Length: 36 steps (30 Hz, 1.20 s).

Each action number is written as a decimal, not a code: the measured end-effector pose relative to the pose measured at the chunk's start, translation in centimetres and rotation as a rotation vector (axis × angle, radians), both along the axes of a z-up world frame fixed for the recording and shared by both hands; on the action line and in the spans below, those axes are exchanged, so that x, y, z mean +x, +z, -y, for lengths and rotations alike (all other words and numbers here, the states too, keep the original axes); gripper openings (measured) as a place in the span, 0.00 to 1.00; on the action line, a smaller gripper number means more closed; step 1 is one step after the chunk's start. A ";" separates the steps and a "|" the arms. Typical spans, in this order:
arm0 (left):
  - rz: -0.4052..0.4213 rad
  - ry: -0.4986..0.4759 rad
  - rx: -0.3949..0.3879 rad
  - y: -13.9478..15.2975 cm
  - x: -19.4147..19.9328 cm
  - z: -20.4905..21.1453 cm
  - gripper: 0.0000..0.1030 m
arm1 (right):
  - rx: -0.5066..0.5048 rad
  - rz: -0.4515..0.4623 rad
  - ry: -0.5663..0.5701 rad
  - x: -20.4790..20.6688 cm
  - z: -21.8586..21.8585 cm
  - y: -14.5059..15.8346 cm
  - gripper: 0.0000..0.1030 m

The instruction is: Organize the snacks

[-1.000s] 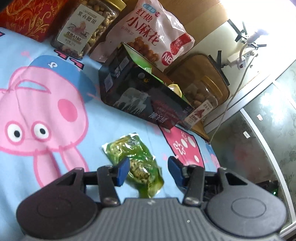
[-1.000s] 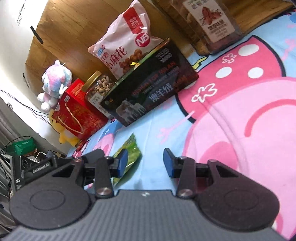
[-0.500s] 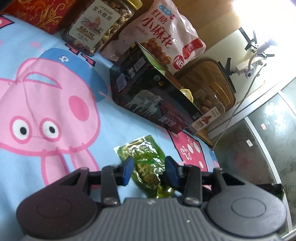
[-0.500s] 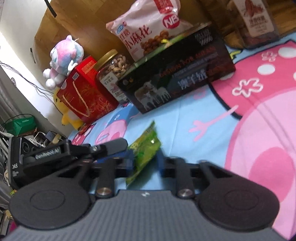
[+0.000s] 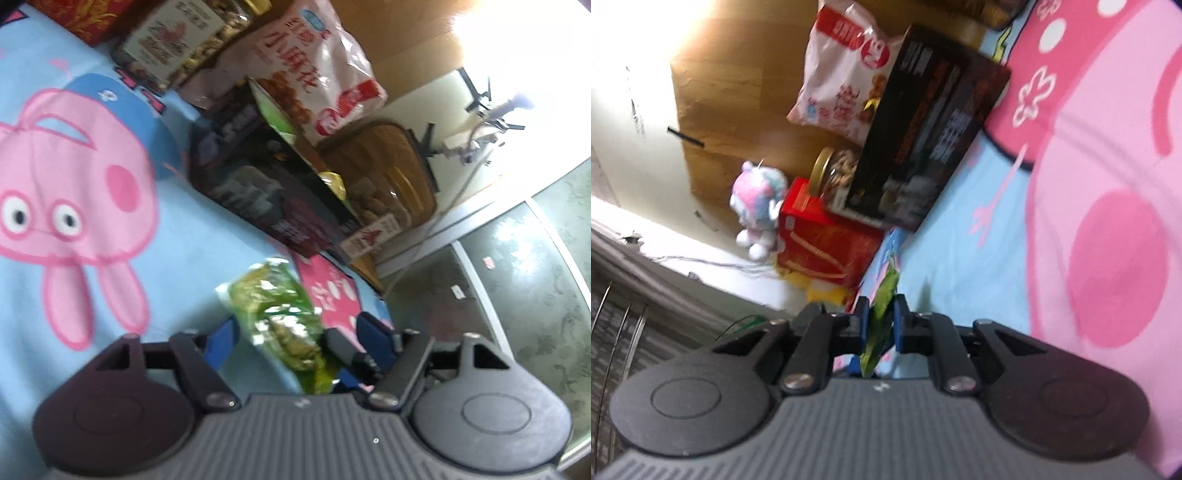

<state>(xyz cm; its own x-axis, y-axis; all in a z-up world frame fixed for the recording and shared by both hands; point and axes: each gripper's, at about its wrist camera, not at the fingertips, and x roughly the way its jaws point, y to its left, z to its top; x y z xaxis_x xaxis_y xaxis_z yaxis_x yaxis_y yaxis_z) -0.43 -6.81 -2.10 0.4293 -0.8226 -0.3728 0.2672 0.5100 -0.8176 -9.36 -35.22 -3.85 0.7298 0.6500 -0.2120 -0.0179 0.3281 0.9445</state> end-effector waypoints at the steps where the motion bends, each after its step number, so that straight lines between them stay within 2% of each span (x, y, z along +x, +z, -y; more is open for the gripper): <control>1: 0.003 0.006 0.013 0.1 -0.1 0.2 0.51 | -0.012 0.007 0.003 -0.1 -0.2 0.2 0.16; 4: 0.008 0.018 0.024 0.1 0.0 0.1 0.32 | -0.028 0.034 -0.006 -0.2 0.0 1.1 0.16; 8: 0.017 0.004 0.009 1.0 1.0 0.5 0.30 | -0.035 0.061 -0.014 0.0 0.8 1.8 0.16; 11: 0.076 -0.009 0.051 2.8 1.8 1.8 0.30 | -0.053 0.090 -0.029 0.6 1.4 2.7 0.16; 17: 0.182 -0.046 0.080 6.5 4.9 4.8 0.30 | -0.124 0.174 -0.076 2.9 3.3 5.6 0.16; 23: 0.240 -0.048 0.103 8.3 9.2 7.1 0.30 | -0.255 0.236 -0.104 7.2 4.6 8.0 0.16; 28: 0.246 -0.026 0.133 8.6 13.2 8.1 0.32 | -0.383 0.265 -0.116 11.4 4.8 8.8 0.16; 31: 0.244 0.008 0.178 8.3 14.6 8.8 0.31 | -0.467 0.277 -0.127 13.1 4.7 8.7 0.16; 32: 0.246 0.025 0.204 8.1 15.0 9.0 0.31 | -0.502 0.281 -0.135 13.6 4.5 8.7 0.16; 34: 0.250 0.052 0.262 7.7 15.3 9.4 0.35 | -0.635 0.296 -0.165 14.2 3.8 8.7 0.22; 36: 0.243 0.059 0.282 7.4 15.3 9.6 0.37 | -0.773 0.296 -0.225 14.1 3.1 8.8 0.31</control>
